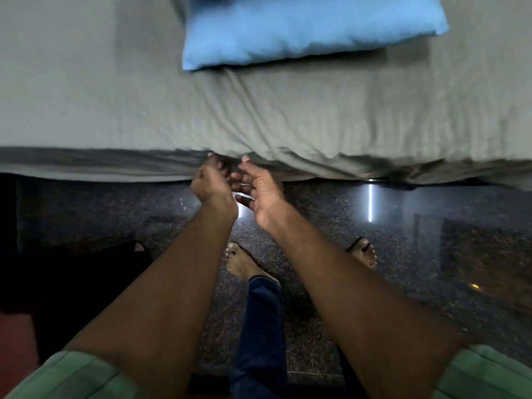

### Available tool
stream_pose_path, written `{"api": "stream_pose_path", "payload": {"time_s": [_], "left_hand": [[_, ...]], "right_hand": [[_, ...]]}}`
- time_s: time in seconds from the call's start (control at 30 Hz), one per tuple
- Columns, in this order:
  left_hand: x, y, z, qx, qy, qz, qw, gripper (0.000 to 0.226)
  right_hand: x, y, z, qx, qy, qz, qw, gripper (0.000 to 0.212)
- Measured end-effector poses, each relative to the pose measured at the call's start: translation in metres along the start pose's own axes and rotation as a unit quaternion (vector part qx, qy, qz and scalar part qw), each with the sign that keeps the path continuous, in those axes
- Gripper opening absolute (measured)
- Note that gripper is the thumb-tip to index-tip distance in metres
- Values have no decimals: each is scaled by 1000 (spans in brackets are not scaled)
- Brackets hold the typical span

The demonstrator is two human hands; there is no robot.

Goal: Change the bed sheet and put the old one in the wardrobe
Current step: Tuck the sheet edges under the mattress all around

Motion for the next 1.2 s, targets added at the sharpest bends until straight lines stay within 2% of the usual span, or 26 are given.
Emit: {"api": "stream_pose_path", "payload": {"time_s": [0.17,0.27,0.33,0.43,0.5,0.6,0.67,0.7,0.73,0.77,0.8,0.83,0.97,1.03,1.13,1.2], "left_hand": [[-29,30,-26,-61,27,46,997,13],[-34,38,-30,-24,39,46,998,10],[-39,45,-35,-6,49,60,997,9],[-41,55,-51,-10,172,100,980,20],[-39,56,-68,-45,282,108,952,33],[-47,63,-75,-59,373,67,924,37],[-52,85,-68,-19,433,57,899,69],[-53,95,-62,17,475,69,877,77],[-58,95,-56,65,522,81,847,75],[-67,82,-52,116,561,95,814,64],[-78,62,-50,152,595,116,781,49],[-88,43,-50,169,610,143,761,38],[-141,-34,-57,203,586,150,770,24],[-175,-62,-53,189,585,154,773,21],[-233,-115,-41,191,568,179,781,26],[-261,-146,-32,204,559,206,777,26]], "right_hand": [[-11,15,43,-93,-4,-51,994,18],[-5,22,54,-176,23,-136,975,13],[-9,22,64,-204,6,-159,966,16],[-26,30,64,-226,-49,-183,956,20],[-39,43,54,-261,-123,-186,939,12],[-50,86,41,-307,-221,-158,912,18],[-37,67,64,-269,-244,-104,926,20],[-36,63,71,-233,-249,-58,938,22],[-36,58,73,-195,-266,-15,944,26],[-35,51,73,-168,-312,10,935,31],[-31,42,70,-155,-364,14,918,35],[-25,33,68,-147,-408,-3,901,36],[24,-46,88,-122,-493,-61,859,26],[57,-79,109,-117,-543,-79,828,24],[108,-135,139,-131,-568,-113,805,38],[133,-165,152,-139,-560,-137,805,45]]}}
Point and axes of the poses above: each hand's wrist, its own y-axis towards the middle knuckle, its own z-axis out of the palm, x = y × z, the point moved 3 cm from there along y, towards the middle knuckle, and after that the axes turned 5 degrees about -z, right-handed, at the moved point
